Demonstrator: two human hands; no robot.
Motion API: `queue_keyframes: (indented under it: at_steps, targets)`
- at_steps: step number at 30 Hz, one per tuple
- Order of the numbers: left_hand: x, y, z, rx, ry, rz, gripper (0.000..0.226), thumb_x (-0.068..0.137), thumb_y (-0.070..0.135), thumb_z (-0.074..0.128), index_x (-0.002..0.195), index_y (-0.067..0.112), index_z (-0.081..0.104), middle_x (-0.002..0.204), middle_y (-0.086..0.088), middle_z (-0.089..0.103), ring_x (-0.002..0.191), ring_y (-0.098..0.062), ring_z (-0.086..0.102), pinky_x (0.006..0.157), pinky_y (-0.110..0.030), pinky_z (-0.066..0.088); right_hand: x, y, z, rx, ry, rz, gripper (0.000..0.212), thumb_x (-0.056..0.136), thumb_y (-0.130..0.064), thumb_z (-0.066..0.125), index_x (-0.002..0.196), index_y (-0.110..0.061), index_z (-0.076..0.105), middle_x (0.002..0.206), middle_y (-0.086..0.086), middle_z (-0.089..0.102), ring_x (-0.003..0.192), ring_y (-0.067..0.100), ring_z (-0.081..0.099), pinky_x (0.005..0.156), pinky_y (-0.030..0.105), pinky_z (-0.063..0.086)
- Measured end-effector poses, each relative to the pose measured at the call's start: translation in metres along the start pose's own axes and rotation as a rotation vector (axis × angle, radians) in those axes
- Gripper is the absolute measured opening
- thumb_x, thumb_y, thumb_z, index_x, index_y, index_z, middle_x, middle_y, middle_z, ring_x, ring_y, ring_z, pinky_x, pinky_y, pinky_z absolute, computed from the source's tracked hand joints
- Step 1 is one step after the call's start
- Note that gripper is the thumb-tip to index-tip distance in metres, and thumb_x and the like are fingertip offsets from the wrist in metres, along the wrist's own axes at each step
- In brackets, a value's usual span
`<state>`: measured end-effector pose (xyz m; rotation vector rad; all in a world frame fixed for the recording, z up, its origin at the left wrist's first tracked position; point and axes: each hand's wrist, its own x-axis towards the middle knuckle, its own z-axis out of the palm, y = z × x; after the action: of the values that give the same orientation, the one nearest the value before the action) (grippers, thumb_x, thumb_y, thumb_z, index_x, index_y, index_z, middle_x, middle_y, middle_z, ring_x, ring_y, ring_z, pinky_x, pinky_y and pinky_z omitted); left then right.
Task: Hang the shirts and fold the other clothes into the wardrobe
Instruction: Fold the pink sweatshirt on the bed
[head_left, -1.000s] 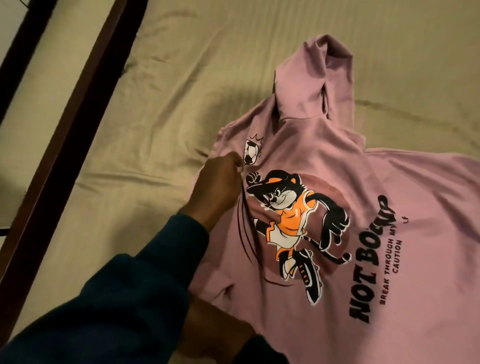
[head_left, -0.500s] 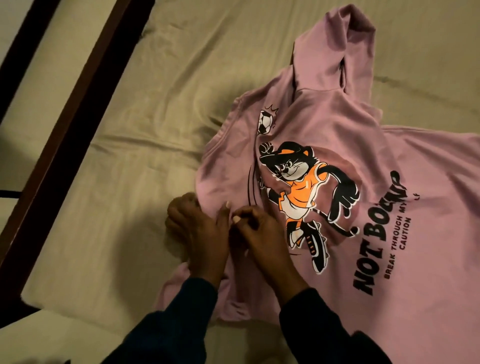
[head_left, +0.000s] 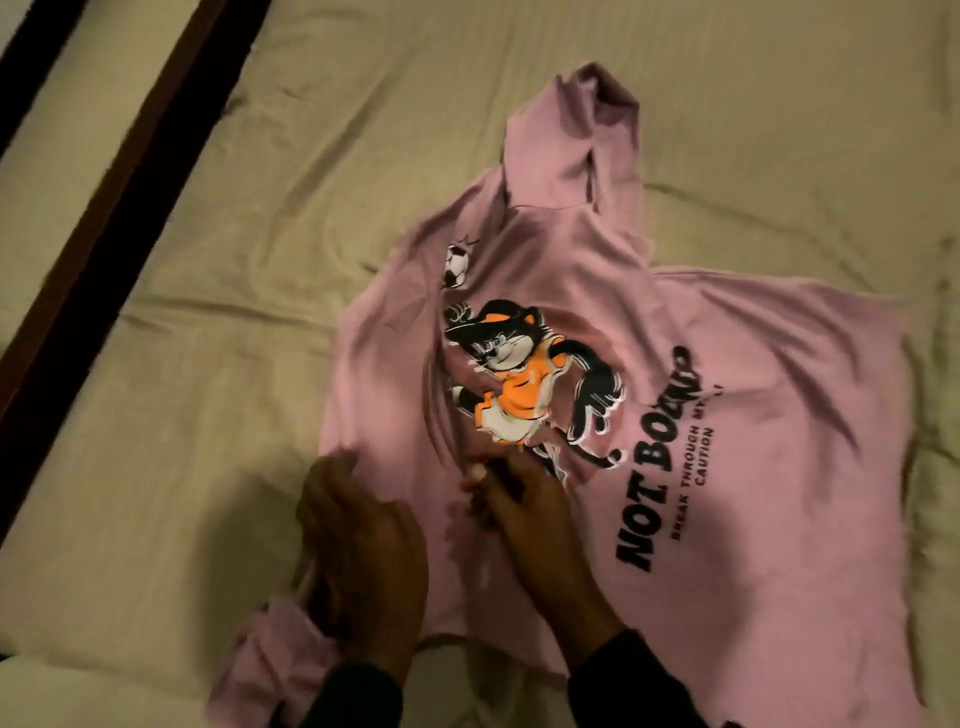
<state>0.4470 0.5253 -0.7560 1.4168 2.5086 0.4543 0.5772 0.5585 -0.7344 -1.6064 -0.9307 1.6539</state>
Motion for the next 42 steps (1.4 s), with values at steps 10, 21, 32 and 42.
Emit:
queue_keyframes:
  at_steps: [10, 21, 32, 42]
  targets:
    - [0.133, 0.24, 0.095, -0.203, -0.252, 1.015, 0.055, 0.081, -0.007, 0.058, 0.134, 0.008, 0.058, 0.135, -0.015, 0.061, 0.123, -0.032, 0.056, 0.105, -0.043, 0.045, 0.137, -0.051, -0.259, -1.057, 0.742, -0.398, 0.04, 0.084, -0.001, 0.059, 0.123, -0.009, 0.063, 0.137, 0.016, 0.053, 0.12, 0.04, 0.049, 0.096, 0.043, 0.04]
    - [0.165, 0.331, 0.129, 0.362, -0.525, 1.082, 0.029, 0.096, 0.04, 0.06, 0.111, 0.015, 0.063, 0.112, -0.014, 0.061, 0.101, -0.036, 0.057, 0.071, -0.036, 0.037, 0.157, -0.065, -0.368, -1.42, 0.664, -0.191, 0.023, 0.093, -0.022, 0.057, 0.11, -0.014, 0.071, 0.105, 0.017, 0.065, 0.106, 0.039, 0.05, 0.087, 0.043, 0.031]
    - [0.032, 0.318, 0.176, -0.094, -0.278, 1.067, 0.041, 0.103, 0.024, 0.045, 0.143, 0.015, 0.05, 0.153, -0.011, 0.043, 0.142, -0.027, 0.037, 0.118, -0.044, 0.029, 0.106, -0.024, -0.418, -0.062, 0.748, 0.052, 0.032, 0.098, -0.045, 0.057, 0.08, -0.018, 0.057, 0.07, 0.0, 0.055, 0.055, 0.011, 0.047, 0.051, 0.026, 0.039]
    - [-0.022, 0.308, 0.199, 0.116, -0.436, 1.034, 0.064, 0.107, 0.051, 0.019, 0.16, 0.023, -0.002, 0.167, -0.003, -0.013, 0.153, -0.02, -0.018, 0.126, -0.044, -0.002, 0.128, -0.022, -0.434, -0.221, 0.651, -0.151, 0.047, 0.103, -0.019, 0.045, 0.148, -0.03, 0.041, 0.141, -0.007, 0.054, 0.12, 0.014, 0.058, 0.102, 0.03, 0.049]
